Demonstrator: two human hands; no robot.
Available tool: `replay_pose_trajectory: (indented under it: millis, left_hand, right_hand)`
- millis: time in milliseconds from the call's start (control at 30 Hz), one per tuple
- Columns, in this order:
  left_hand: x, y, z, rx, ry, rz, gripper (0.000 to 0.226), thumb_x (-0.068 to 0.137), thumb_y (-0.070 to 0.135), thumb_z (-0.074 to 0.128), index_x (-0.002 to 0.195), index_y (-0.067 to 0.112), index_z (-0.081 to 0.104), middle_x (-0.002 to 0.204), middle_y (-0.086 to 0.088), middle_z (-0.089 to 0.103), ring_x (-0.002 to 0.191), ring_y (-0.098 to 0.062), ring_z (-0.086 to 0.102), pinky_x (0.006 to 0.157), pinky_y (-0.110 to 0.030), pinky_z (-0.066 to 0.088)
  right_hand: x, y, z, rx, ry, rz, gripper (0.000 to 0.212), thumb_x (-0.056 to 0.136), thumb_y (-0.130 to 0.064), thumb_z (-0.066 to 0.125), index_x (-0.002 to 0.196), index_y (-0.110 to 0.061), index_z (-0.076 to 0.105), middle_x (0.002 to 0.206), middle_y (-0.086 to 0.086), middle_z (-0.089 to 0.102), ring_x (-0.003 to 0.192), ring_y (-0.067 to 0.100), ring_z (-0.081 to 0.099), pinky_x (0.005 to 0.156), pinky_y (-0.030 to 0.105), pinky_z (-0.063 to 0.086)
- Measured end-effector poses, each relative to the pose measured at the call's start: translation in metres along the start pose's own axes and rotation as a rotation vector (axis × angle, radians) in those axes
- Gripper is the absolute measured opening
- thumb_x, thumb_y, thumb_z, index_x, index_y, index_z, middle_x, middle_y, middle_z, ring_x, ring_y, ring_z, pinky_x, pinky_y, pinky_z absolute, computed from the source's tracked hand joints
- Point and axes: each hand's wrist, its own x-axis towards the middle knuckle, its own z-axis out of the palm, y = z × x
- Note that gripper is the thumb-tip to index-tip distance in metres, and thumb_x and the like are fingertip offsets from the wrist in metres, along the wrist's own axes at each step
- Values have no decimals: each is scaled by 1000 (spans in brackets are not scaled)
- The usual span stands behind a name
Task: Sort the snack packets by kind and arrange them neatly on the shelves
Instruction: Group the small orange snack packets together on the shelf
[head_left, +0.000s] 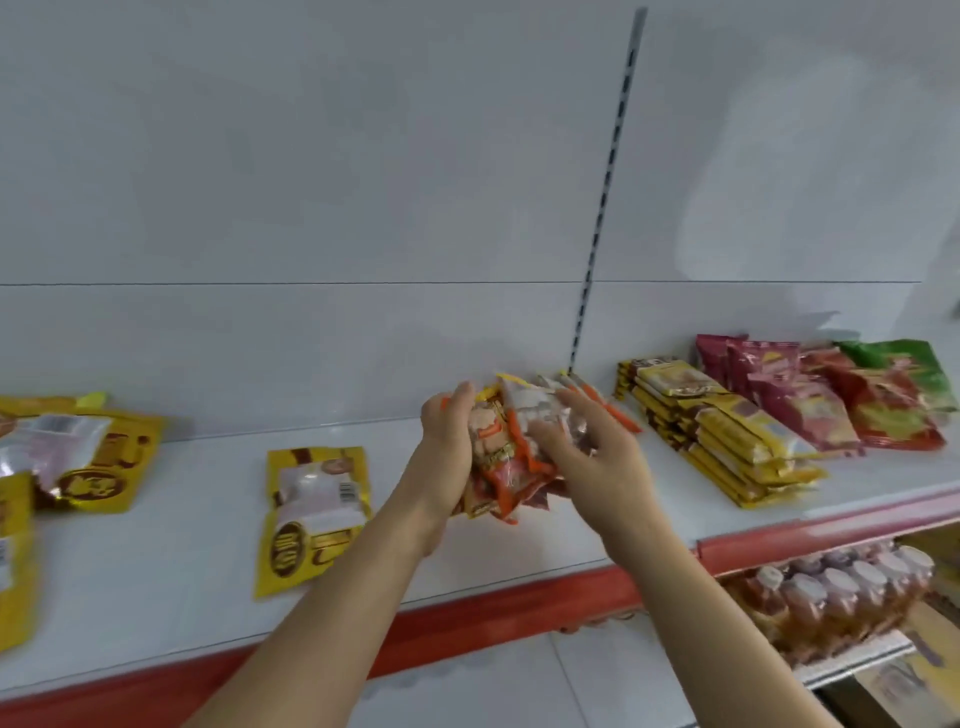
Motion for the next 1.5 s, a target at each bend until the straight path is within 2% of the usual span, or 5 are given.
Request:
replay_pose_trajectory:
  millis: [233,400,633,900,1500]
  left_hand:
    - [33,-22,78,183,106,60,58,90,69,61,130,28,49,120,3,69,106,-19,71,92,-45,60]
    - [58,-24,100,411,247,72,84,78,77,65,128,16,37,131,-11,63,112,-30,67,92,-42,57]
    - [74,-28,101,438,285,100,61,107,44,42,158,15,28,152,-15,51,138,-34,49,109,-41,40]
    - [86,-37,96,1056,328,87,69,102,56,48,155,14,34,154,-13,38,141,-37,34,108,-45,40]
    - [57,-31,55,1016,364,332,64,104,47,49,156,12,36,153,-12,46,141,-32,44,112,-43,40]
  right_hand:
    - [39,50,-57,65,78,125,68,69,-69,68,130,-44,55,130,-3,62,114,21,65,85,48,60]
    - [61,60,-75,-376,43,51,57,98,-52,50,149,-29,40,146,6,45,128,25,50,101,38,43]
    - [72,77,-75,-500,-33,-79,62,98,-66,28,149,-34,40,154,2,36,143,25,31,115,45,31]
    - [83,87,-61,-762,-119,28,71,95,-72,20,155,-35,21,162,4,19,150,30,12,117,57,23]
    - [62,65,-39,-697,-12,-337,66,99,-61,35,150,-21,41,159,3,36,152,25,18,122,45,21]
